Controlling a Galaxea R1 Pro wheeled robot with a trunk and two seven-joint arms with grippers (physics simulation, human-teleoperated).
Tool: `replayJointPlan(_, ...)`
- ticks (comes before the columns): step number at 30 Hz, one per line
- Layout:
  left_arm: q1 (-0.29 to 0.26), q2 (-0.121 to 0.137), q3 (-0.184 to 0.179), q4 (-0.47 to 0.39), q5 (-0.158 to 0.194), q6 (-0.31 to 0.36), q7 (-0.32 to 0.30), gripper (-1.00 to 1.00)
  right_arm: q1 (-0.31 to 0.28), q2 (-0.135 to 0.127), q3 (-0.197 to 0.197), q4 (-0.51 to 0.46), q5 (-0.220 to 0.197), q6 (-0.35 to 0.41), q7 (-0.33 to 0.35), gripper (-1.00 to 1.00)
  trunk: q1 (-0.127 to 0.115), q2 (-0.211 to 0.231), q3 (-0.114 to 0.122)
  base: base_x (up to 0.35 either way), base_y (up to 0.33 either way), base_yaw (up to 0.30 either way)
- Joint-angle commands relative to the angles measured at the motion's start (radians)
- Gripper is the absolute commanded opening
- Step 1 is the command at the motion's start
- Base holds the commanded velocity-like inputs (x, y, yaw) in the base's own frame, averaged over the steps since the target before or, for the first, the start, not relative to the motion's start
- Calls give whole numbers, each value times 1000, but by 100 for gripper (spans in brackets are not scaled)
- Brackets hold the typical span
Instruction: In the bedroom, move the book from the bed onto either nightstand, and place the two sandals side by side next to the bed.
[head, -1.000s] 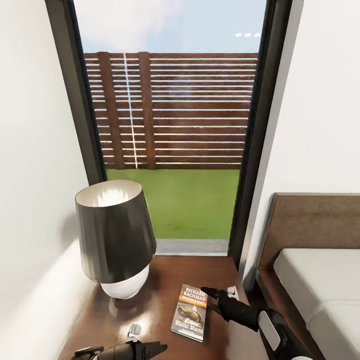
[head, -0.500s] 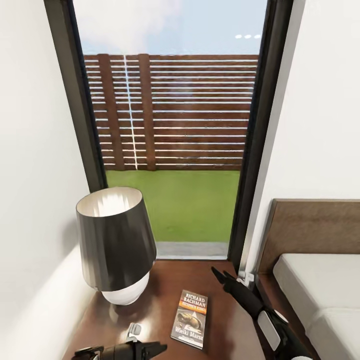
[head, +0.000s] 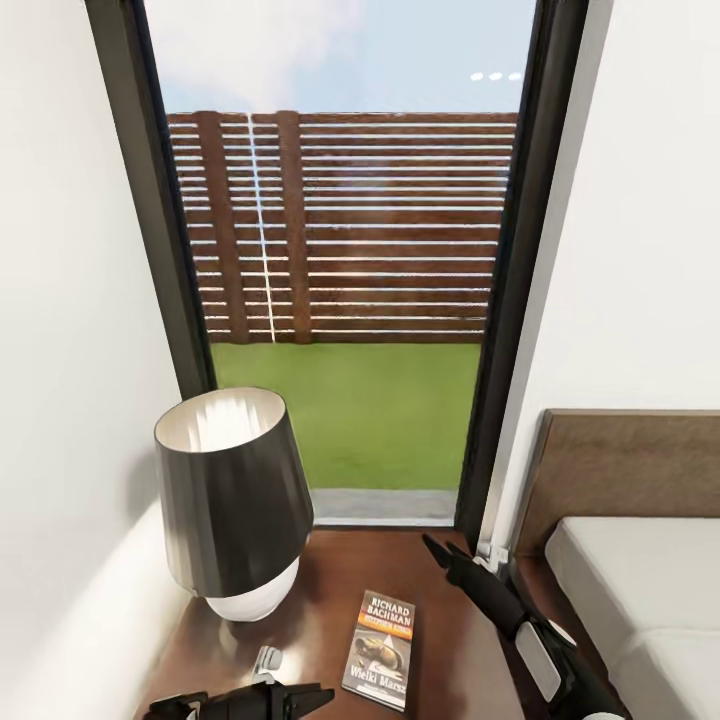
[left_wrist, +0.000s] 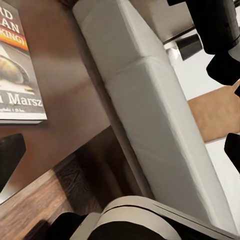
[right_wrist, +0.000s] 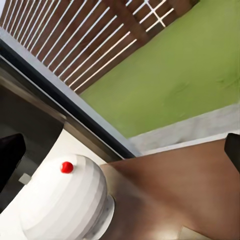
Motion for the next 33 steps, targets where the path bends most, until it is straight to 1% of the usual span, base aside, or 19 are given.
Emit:
replayJointPlan(1,0,1,-8,-1,10,10,-2,100,-1,0,-3,1,-3,2,5,100,-4,7,2,0,0,0)
replayJointPlan(21,0,1,-8,-1,10,12,-2,100,-1,0,-3,4,-3,3,5,100,-81,147,65,0,0,0)
replayJointPlan(28,0,2,-7,0,12,14,-1,100,-1,1,-3,4,3,2,5,100,-108,196,87,0,0,0)
replayJointPlan(33,0,3,-7,0,11,12,3,100,-1,-6,-4,7,4,4,7,100,-127,231,102,0,0,0)
